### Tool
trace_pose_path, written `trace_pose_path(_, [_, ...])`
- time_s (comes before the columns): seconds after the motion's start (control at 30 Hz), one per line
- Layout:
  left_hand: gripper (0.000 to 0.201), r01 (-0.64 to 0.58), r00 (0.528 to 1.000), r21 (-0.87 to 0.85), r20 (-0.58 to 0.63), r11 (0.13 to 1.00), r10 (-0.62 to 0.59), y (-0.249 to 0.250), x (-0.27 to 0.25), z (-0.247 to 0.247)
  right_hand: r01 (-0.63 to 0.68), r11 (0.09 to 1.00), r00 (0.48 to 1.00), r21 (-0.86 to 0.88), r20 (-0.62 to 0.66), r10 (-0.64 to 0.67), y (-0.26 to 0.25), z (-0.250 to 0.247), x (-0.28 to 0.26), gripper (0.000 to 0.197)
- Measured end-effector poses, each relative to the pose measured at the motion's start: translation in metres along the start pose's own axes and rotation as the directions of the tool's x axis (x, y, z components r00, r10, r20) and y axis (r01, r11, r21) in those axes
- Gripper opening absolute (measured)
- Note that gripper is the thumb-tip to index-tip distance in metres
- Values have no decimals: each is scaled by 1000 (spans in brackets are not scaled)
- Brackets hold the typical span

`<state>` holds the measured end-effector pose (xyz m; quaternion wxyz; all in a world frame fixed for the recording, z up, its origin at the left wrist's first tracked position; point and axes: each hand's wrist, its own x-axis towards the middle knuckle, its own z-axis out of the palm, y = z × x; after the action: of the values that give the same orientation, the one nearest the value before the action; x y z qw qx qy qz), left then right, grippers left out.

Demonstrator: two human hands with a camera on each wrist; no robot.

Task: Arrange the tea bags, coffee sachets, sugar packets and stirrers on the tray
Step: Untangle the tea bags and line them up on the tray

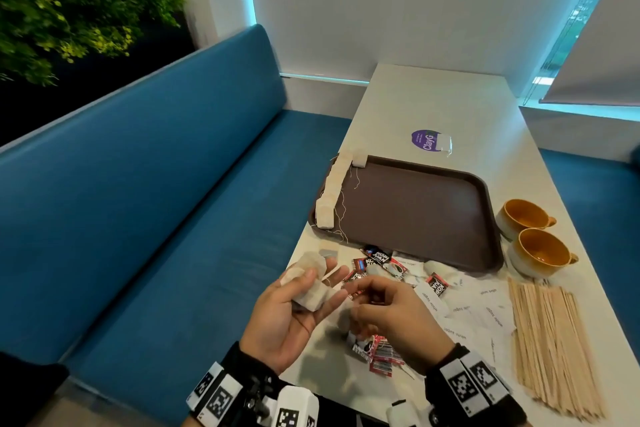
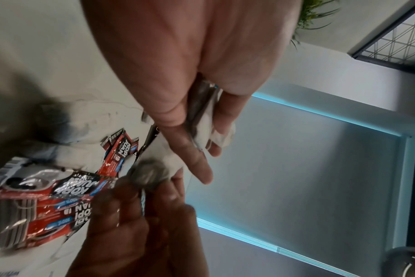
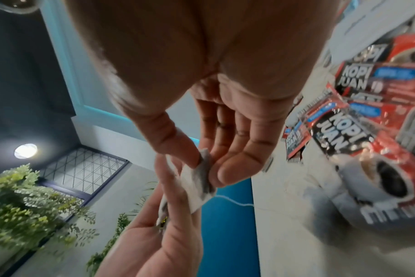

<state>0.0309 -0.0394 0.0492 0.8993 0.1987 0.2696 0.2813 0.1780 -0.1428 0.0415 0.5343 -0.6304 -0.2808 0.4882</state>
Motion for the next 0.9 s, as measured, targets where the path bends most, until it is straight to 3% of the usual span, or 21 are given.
trace_pose_path(0.13, [24, -15, 995, 56, -93, 998, 20, 6, 4, -11, -40, 997, 999, -64, 24, 41, 2, -7, -2, 27])
trace_pose_path(0.3, [33, -13, 984, 135, -177, 991, 37, -3, 6, -25, -35, 989, 999, 143, -3, 36, -2, -14, -3, 25])
trace_pose_path(0.4, [42, 22, 987, 184, -161, 983, 8, -16, 5, -26, -38, 976, 999, 212, 10, 36, -2, -10, -2, 18])
trace_pose_path(0.53, [43, 41, 994, 268, -109, 963, -12, -28, 5, -22, -25, 991, 999, 130, -35, 29, 4, -5, 1, 13])
trace_pose_path(0.77, [18, 53, 989, 337, -145, 940, -4, -31, 10, -24, -46, 997, 998, 66, -38, 48, 4, -6, -2, 10])
trace_pose_path(0.83, [20, 62, 991, 333, -134, 941, -17, -31, 10, -24, -32, 996, 997, 79, -65, 37, 3, -6, -2, 3])
trace_pose_path(0.9, [26, 75, 992, 314, -118, 946, -40, -32, 11, -23, -8, 998, 995, 58, -95, 13, 4, -7, -2, 8])
